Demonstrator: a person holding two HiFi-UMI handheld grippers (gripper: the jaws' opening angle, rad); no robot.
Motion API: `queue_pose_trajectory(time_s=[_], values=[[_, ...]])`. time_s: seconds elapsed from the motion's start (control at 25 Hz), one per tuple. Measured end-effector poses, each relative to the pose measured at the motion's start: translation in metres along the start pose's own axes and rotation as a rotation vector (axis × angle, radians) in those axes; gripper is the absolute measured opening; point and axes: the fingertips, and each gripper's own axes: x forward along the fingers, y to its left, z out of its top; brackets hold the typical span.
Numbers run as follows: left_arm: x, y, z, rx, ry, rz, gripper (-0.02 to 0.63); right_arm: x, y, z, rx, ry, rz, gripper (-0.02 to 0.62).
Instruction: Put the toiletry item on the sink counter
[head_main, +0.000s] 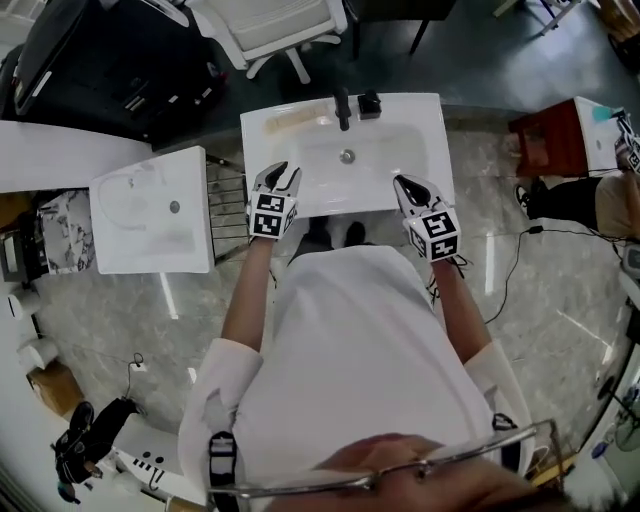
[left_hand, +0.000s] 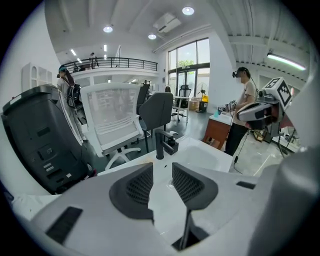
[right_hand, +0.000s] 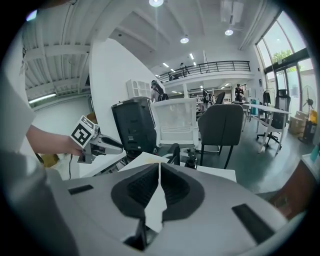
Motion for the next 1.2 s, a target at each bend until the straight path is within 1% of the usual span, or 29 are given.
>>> queue_pose_trajectory(time_s=[0.32,0.52,0.76,0.96,1.12,1.2], values=[[-0.040,-0.008,-0.001,-0.043,-0.048,0.026,0.097,0.016,0.026,0.012,-0.037,-0.017,0.070,0.012],[-0.061,-0.003,-0.002,-0.069,-0.078,0.027,0.081,0.024,0.043,0.023,-0.051,-0.029,0.089,0.012],[-0.078,-0.002,-0.005,-0.082,-0.110,0.002,0.067,0.031,0.063,0.026,-0.054,-0.029,0.085,0.009],[-0.093,0.004,0.005,-0.098,-0.161,-0.034,0.051,0.035,0.079,0.037,-0.060,-0.050,0.079,0.009],[-0.106,0.015,0.011,-0.097,-0.198,-0.033,0.037,0.038,0.090,0.045,-0.082,-0.065,0.069,0.009],[-0.110,0.021,0.011,-0.105,-0.211,-0.038,0.016,0.039,0.094,0.049,-0.094,-0.071,0.067,0.009]])
